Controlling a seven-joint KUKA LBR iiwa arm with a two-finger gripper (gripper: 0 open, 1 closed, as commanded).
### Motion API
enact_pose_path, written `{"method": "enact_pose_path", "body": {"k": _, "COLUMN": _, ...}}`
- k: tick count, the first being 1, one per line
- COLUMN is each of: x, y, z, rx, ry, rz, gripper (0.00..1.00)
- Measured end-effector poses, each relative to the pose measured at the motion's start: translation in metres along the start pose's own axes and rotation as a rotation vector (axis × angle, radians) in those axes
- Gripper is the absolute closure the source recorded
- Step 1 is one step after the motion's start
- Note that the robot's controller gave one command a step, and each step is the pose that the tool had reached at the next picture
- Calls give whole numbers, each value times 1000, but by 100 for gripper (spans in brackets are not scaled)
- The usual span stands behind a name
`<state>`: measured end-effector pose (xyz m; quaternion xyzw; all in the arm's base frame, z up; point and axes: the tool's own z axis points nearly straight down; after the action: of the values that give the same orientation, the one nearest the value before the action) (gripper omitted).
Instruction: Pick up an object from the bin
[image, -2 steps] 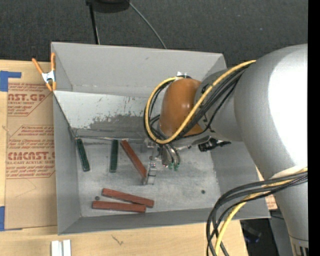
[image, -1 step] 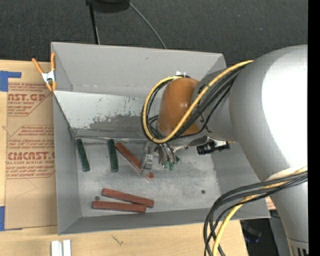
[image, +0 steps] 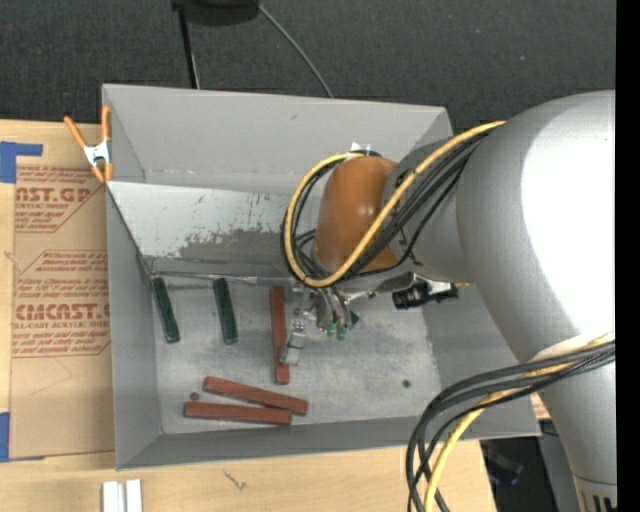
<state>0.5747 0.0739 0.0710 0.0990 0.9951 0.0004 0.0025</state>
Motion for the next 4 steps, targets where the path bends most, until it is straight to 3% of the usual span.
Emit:
{"method": "enact_pose_path", "body": {"k": 1, "x": 0, "y": 0, "z": 0, "rx": 1, "ry": 0, "rz": 0, "gripper": 0}}
{"method": "enact_pose_path", "body": {"k": 2, "x": 5, "y": 56, "z": -17, "rx": 2, "ry": 4, "rz": 32, "gripper": 0}}
{"method": "enact_pose_path", "body": {"k": 3, "x": -15, "y": 27, "z": -2, "rx": -5, "ry": -3, "rz": -553, "gripper": 100}}
{"method": "enact_pose_path", "body": {"k": 4, "x": -14, "y": 27, "z": -2, "rx": -5, "ry": -3, "rz": -553, "gripper": 100}}
